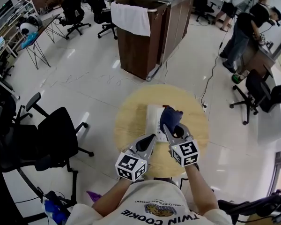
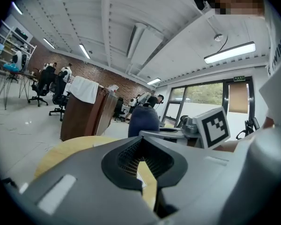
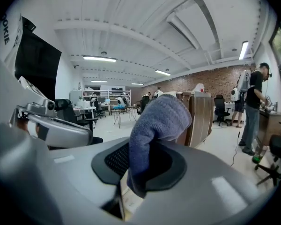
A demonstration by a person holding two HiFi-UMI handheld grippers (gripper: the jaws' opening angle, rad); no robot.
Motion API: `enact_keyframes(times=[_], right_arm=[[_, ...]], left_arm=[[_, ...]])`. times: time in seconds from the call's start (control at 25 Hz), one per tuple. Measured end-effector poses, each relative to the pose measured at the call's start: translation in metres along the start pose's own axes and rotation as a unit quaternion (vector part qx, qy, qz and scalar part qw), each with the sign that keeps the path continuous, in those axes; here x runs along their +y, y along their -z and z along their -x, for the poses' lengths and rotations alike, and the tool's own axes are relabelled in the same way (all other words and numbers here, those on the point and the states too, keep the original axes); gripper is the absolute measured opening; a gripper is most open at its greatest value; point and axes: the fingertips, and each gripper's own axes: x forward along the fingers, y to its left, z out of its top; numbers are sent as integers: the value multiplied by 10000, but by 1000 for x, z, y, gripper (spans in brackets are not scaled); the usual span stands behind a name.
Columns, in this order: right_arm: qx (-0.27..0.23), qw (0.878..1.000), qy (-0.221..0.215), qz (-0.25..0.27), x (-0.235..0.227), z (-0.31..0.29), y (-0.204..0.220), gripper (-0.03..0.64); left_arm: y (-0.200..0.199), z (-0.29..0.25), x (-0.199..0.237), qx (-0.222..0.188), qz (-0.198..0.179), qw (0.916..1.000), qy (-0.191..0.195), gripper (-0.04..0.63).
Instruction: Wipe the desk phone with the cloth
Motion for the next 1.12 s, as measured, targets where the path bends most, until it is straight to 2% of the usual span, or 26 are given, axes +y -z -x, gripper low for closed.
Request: enact_keyframes(times=[0.44, 0.64, 0.84, 1.12], right_arm=[[254, 9992, -262, -130, -42, -70, 7, 74], [508, 9972, -284, -464, -59, -95, 21, 74], [470, 9941, 19, -974, -84, -110, 31, 74], [638, 9874, -103, -1443, -83, -126, 53, 74]], left_arm=[[14, -7, 5, 114, 65, 9996, -259, -9], [13, -7, 12, 121, 76, 9989, -456, -9], [16, -7, 10, 212, 85, 9987, -465, -9], [23, 3, 10, 263, 139, 9981, -541, -9]])
